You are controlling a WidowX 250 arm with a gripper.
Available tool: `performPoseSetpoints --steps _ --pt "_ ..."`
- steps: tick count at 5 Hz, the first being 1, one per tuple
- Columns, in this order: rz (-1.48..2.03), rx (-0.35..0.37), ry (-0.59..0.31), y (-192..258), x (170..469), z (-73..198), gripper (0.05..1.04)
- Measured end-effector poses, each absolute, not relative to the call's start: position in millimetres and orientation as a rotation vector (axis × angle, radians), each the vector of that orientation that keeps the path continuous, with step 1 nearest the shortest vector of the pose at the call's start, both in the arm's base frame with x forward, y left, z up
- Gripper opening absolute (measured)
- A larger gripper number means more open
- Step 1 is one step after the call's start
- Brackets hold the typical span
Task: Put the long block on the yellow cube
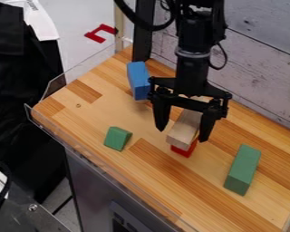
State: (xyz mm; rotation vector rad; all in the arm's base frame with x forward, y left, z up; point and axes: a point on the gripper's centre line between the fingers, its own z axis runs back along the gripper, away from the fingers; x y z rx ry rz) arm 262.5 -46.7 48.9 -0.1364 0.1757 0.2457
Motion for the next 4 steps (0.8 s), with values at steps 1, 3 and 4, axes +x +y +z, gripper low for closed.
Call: performPoseSetpoints --steps 1,3,4 --pt "0.286 -0.124 0.112 -43 264 84 0.998" --pt "0.364 -0.141 0.020 -25 273 138 0.998" --pt "0.401 -0.140 0.051 -9 277 125 0.998"
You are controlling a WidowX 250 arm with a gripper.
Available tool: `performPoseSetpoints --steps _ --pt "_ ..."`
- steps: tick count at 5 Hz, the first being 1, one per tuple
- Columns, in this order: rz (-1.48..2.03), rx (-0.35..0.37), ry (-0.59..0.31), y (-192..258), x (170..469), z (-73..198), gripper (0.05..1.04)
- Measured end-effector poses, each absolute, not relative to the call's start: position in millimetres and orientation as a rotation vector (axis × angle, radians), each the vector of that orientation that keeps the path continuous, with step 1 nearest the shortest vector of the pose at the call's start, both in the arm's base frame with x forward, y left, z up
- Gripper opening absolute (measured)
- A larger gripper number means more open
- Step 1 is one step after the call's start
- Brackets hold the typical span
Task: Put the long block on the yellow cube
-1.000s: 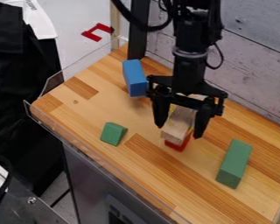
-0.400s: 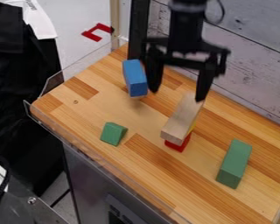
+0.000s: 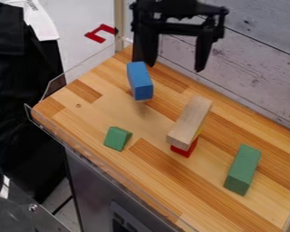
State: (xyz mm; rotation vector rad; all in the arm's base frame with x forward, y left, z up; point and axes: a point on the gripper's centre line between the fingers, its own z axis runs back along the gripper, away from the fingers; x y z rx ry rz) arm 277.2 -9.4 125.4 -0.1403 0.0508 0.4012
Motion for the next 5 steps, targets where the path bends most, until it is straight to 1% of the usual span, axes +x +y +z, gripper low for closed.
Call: performPoseSetpoints --steps 1,2,3,4,5 --pt "0.425 -0.147 0.073 1 284 107 0.998" --pt "0.414 -0.148 0.099 6 290 94 0.998" --pt "0.396 -0.138 0.083 8 294 95 0.998" --pt "0.369 -0.101 0.056 14 298 97 0.998" --pt "0.354 -0.084 0.036 16 301 102 0.998"
